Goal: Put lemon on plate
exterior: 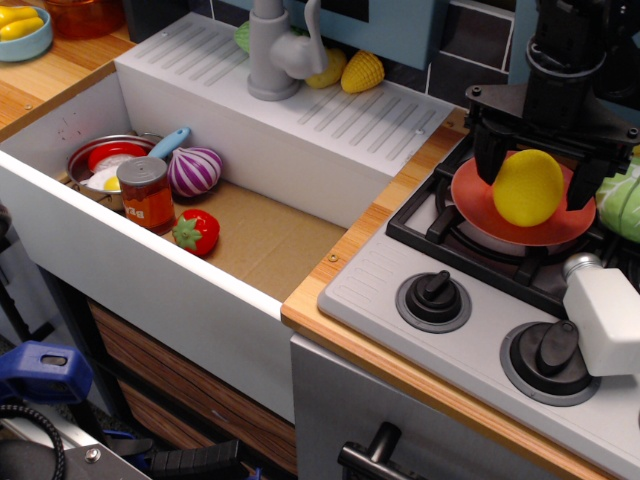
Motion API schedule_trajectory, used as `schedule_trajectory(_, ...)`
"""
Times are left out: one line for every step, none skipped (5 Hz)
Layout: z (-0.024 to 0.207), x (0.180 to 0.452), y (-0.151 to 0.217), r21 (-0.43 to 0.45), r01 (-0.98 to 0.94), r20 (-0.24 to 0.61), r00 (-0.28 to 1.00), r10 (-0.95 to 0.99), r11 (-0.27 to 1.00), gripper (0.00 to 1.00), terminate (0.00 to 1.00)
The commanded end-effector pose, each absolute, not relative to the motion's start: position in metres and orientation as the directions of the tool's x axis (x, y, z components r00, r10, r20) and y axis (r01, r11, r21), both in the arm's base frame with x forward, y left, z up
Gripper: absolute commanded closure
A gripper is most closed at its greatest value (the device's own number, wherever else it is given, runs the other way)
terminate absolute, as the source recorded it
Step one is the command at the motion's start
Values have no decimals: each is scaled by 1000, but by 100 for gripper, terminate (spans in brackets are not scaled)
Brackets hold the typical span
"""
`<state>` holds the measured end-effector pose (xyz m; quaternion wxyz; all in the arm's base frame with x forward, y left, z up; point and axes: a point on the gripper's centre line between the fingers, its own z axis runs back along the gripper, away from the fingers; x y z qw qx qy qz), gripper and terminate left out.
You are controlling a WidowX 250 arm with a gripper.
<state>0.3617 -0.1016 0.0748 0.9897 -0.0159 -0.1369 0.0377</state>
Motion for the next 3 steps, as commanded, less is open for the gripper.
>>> schedule_trajectory(87, 366, -100, -53, -71, 306, 948, 83, 996, 0, 0)
schedule_trajectory(87, 366, -100, -53, -71, 306, 948, 83, 996, 0, 0)
schedule_trajectory(87, 366, -100, -53, -71, 306, 948, 83, 996, 0, 100)
